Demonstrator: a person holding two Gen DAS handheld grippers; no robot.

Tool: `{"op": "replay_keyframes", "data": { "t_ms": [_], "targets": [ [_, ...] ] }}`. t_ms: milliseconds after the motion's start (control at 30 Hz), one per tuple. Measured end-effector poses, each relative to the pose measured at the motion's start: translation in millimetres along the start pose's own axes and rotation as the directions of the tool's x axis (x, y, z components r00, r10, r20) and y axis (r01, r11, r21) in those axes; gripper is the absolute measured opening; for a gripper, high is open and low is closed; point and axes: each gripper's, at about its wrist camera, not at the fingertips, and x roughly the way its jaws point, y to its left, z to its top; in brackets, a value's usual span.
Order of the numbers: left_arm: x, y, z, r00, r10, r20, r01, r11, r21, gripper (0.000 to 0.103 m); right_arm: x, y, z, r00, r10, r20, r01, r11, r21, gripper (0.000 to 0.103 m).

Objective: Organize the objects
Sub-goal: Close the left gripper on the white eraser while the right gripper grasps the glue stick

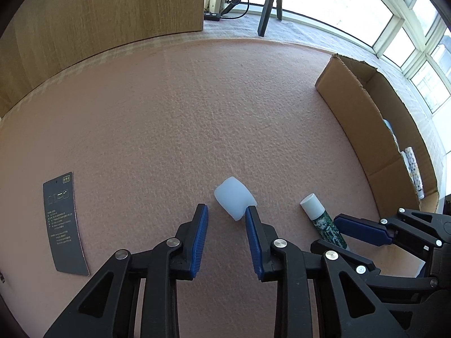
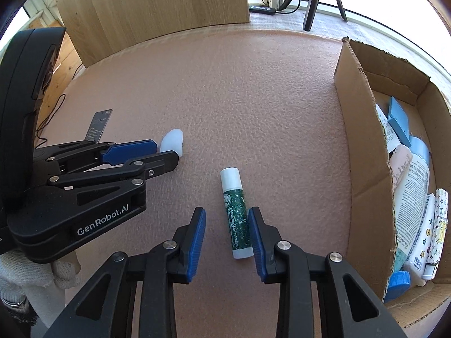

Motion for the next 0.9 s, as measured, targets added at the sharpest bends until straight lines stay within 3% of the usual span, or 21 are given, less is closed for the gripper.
{"op": "replay_keyframes", "data": {
  "t_ms": [100, 367, 600, 633, 900],
  "targets": [
    [0, -2, 1, 1.0, -0.008, 0.002, 0.008, 1.0, 0.001, 0.028, 8, 0, 2, 1.0, -0.008, -0.015, 0.008, 1.0, -0.009, 0.014],
    [6, -8, 9, 1.0, -0.016, 0.011, 0.016, 1.0, 0.021, 0.028, 4, -3, -1, 1.0, 0.007, -0.002, -0.007, 1.0, -0.002, 0.014],
    [1, -6, 14, 0.999, -0.029, 0.037, 0.029, 1.0, -0.001, 0.022, -18, -11, -10, 0.998, 0.047, 0.031, -0.048, 0.999, 0.019, 0.014],
    [-1, -6, 15, 0.999, -0.027, 0.041, 0.028, 1.0, -0.006, 0.011, -22, -12, -11, 0.998, 0.053, 0.038, -0.054, 0.998, 0.02, 0.014],
    [-5, -4, 21, 0.998, -0.035, 0.056, 0.036, 0.999, -0.016, 0.011, -58, -26, -17, 0.991, 0.095, 0.099, -0.099, 0.994, 0.043, 0.014]
  ]
}}
